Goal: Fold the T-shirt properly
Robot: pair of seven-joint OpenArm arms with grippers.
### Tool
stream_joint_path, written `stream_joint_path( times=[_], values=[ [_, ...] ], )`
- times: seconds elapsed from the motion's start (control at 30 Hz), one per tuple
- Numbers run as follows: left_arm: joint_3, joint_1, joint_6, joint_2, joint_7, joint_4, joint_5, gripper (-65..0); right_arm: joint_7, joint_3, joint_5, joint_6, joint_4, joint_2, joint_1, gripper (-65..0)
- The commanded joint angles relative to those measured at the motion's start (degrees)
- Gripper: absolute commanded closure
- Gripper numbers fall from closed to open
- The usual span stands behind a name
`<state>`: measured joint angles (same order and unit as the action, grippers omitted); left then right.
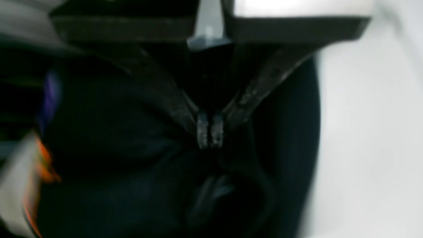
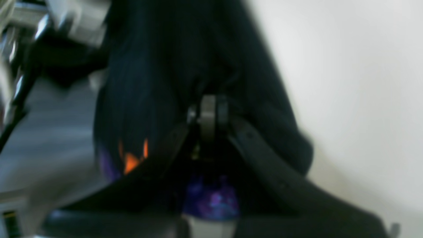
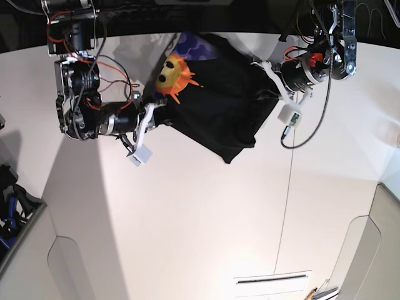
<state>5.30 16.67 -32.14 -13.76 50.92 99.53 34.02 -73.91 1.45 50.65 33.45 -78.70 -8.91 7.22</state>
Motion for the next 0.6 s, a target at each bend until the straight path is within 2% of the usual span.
stream_joint_path(
  times=[0.0,0.2,0.33,0.43,0.57],
  values=[
    [0.3,-1.4,1.4,-0.6,-0.4,-0.2,-2.6,0.0,-1.2,-0.2,1.4,0.2,-1.5,0.0,-0.6,0.0],
    [0.3,-10.0,1.6,-0.6,-5.7,-0.6,-3.2,0.0,-1.3,-1.5,2.0,0.2,-8.0,0.3,-5.0,0.0],
    [1.2,-15.0,2.4,-1.4,-2.9,1.1,-2.7,0.0,1.8,-5.7,-1.0,0.2,-15.4,0.2,-2.7,0.0],
    [4.2,-15.0,3.0,-3.0,-1.4,4.5,-0.2,0.0,3.0,-8.3,0.0,0.2,-20.1,0.7,0.1,0.0],
    [11.0,-13.3,3.0,-4.4,-1.4,7.3,1.7,0.0,2.9,-5.4,1.4,0.2,-23.4,4.7,1.1,0.0]
  ],
)
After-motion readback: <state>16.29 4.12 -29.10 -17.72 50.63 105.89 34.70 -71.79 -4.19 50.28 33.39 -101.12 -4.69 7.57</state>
